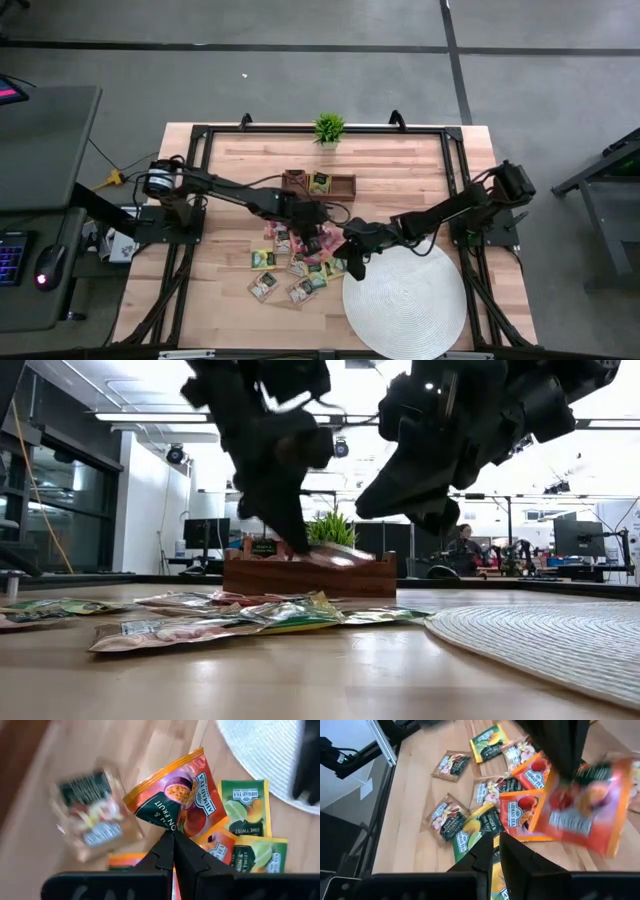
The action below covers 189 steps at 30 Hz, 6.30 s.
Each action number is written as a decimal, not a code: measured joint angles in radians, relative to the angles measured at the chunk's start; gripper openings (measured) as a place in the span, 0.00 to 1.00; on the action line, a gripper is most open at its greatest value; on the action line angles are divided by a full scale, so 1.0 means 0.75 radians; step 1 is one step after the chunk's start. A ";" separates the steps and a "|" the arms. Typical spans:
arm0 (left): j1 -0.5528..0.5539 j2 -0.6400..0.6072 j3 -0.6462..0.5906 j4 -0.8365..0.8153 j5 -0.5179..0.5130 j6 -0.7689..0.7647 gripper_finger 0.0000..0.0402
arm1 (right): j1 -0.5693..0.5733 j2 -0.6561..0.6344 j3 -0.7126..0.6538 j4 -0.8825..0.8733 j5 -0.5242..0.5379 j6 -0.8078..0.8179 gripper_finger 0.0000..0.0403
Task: Pick & Place Tea
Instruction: Put the orange tea bag into the left section of the wooden organizer
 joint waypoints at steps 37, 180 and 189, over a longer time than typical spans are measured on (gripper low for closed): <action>0.100 0.035 0.496 -1.044 -0.981 0.847 0.00 | 0.003 -0.457 0.001 -0.499 0.041 0.031 0.01; 0.035 -0.357 -0.675 0.339 -0.027 -0.281 0.34 | -0.179 0.435 0.544 -0.318 -0.051 -0.329 0.00; 0.035 -0.357 -0.675 0.348 -0.017 -0.320 0.34 | -0.182 0.520 0.544 -0.203 -0.061 -0.323 0.00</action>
